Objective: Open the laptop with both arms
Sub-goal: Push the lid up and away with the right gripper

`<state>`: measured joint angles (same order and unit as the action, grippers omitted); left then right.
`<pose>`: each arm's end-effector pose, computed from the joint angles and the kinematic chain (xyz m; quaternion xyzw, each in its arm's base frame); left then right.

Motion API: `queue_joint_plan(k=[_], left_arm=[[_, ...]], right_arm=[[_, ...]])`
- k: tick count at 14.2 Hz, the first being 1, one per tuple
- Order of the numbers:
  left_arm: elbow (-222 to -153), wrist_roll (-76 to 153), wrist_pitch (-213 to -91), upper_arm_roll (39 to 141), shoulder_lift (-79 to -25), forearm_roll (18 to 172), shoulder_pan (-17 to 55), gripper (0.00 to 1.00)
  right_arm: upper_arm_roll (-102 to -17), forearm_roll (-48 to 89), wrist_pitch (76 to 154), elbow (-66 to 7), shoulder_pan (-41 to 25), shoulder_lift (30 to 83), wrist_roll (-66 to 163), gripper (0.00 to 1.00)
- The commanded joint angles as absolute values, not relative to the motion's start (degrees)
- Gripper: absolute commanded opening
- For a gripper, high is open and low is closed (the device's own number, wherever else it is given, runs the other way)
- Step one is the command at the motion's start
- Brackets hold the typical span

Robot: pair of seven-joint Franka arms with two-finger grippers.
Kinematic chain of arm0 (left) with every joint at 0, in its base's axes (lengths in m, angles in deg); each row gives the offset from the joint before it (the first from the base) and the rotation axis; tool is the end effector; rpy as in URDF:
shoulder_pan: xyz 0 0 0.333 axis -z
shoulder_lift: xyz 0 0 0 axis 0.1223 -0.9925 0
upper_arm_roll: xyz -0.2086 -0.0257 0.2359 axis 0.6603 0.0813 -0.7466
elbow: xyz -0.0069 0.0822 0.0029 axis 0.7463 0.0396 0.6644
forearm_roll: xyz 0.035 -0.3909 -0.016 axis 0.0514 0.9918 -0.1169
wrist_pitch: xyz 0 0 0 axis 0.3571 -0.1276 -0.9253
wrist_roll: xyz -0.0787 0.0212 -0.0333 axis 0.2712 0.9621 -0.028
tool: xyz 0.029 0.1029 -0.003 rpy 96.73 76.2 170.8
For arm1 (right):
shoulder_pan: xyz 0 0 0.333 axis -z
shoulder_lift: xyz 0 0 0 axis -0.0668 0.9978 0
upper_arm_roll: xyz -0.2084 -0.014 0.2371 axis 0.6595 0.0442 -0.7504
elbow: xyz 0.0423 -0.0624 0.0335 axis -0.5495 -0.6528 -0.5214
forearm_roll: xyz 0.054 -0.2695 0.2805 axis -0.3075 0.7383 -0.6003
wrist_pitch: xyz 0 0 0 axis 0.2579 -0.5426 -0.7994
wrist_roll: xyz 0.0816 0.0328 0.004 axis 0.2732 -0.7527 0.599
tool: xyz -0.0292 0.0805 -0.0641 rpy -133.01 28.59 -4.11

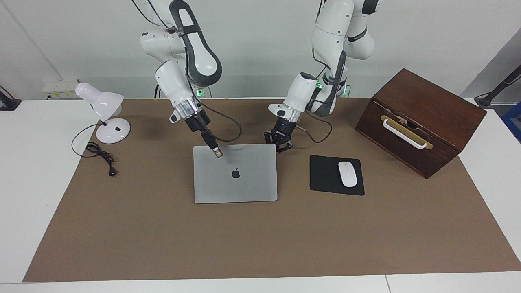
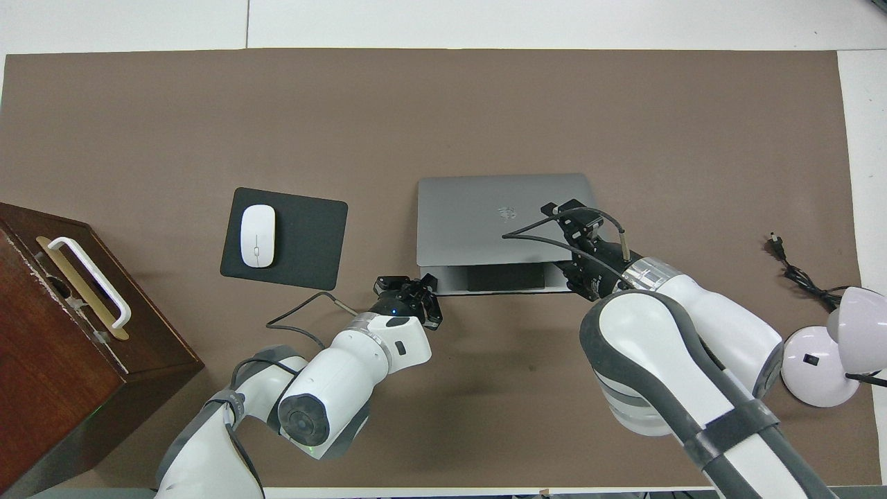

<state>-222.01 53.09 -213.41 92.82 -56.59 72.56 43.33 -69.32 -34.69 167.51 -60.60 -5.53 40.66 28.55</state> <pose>0.3864 -0.3402 0.2678 0.8880 -0.2963 0.3225 0.1403 0.4812 0.1659 0.3650 -0.7707 0.5006 -0.1104 0.3784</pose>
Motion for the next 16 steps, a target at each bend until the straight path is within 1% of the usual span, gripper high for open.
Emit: queue_joint_plan(k=[1,8,16], left_arm=[[-221.2,53.5,-214.3,92.7,-58.8,71.1,43.0,0.0],[-221.1,53.5,-214.4,92.7,-58.9,71.2,43.1,0.0],[-220.7,53.5,-214.3,92.7,-59.1,71.2,43.1,0.0]], right_arm=[[-69.6,-36.7,169.4,-56.4,-5.3,43.5,31.6,1.0],[-69.6,-36.5,171.0,-49.8,-4.9,46.9,34.6,1.0],[-69.3,-35.7,170.8,-44.6,-2.0,49.5,38.2,1.0]])
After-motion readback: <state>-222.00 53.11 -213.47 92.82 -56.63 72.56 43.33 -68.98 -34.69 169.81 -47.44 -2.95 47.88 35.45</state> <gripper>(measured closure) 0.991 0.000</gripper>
